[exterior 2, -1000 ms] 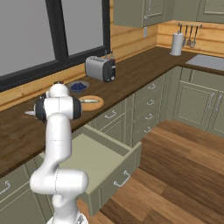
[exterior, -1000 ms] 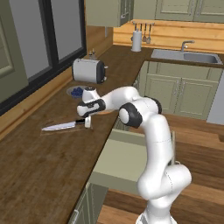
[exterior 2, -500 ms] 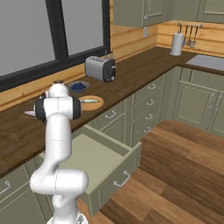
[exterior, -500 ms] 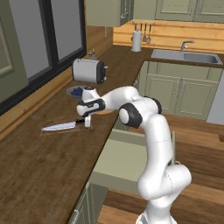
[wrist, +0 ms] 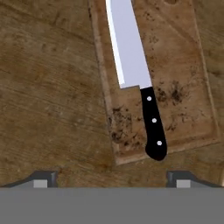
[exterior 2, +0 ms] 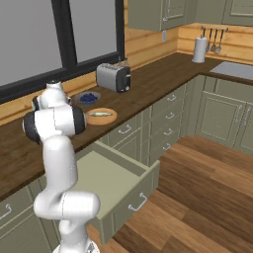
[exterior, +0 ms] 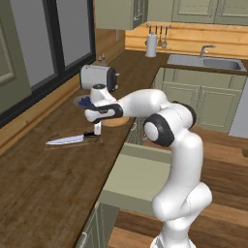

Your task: Pick up the knife from the drawer and place it on the cutting board. Then place the meat from the plate to the cutting board.

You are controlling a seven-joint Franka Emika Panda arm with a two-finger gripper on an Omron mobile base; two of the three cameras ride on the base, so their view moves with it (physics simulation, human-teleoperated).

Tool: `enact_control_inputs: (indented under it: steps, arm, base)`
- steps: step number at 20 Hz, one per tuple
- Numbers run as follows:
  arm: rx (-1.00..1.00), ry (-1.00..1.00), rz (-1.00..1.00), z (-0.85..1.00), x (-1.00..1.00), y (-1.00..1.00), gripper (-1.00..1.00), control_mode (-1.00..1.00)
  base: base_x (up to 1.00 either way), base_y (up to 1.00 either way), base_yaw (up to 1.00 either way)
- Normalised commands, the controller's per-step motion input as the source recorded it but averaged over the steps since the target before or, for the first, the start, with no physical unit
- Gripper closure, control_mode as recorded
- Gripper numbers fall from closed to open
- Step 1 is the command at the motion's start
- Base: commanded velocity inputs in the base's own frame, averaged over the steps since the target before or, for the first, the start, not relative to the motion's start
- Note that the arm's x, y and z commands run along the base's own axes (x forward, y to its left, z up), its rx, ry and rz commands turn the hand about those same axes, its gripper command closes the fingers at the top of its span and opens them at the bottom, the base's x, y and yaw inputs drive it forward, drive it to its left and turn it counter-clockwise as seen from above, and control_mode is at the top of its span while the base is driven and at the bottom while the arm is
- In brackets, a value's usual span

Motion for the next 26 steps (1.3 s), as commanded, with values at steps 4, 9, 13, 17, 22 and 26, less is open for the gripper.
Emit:
enact_control_inputs:
  steps: [4, 9, 13, 17, 22, 26]
  arm:
    - [0.00, -0.04, -0.18, 0.55, -1.00, -0.05, -1.00, -1.00]
    - [0.04, -0.03, -0.29, 0.60, -0.99, -0.50, -1.00, -1.00]
    - [0.08, 0.00, -0.49, 0.50, -0.74, -0.74, -1.00, -1.00]
    - [0.06, 0.00, -0.62, 0.35, -0.39, -0.63, -1.00, -1.00]
    - [0.08, 0.00, -0.74, 0.42, -0.22, -0.39, -1.00, -1.00]
    - [0.16, -0.01, -0.64, 0.67, -0.38, -0.42, -1.00, -1.00]
  base:
    - [0.00, 0.00, 0.00]
    - [0.00, 0.00, 0.00]
    - [0.00, 0.00, 0.00]
    - [0.00, 0.00, 0.00]
    - [0.00, 0.00, 0.00]
    - [0.00, 0.00, 0.00]
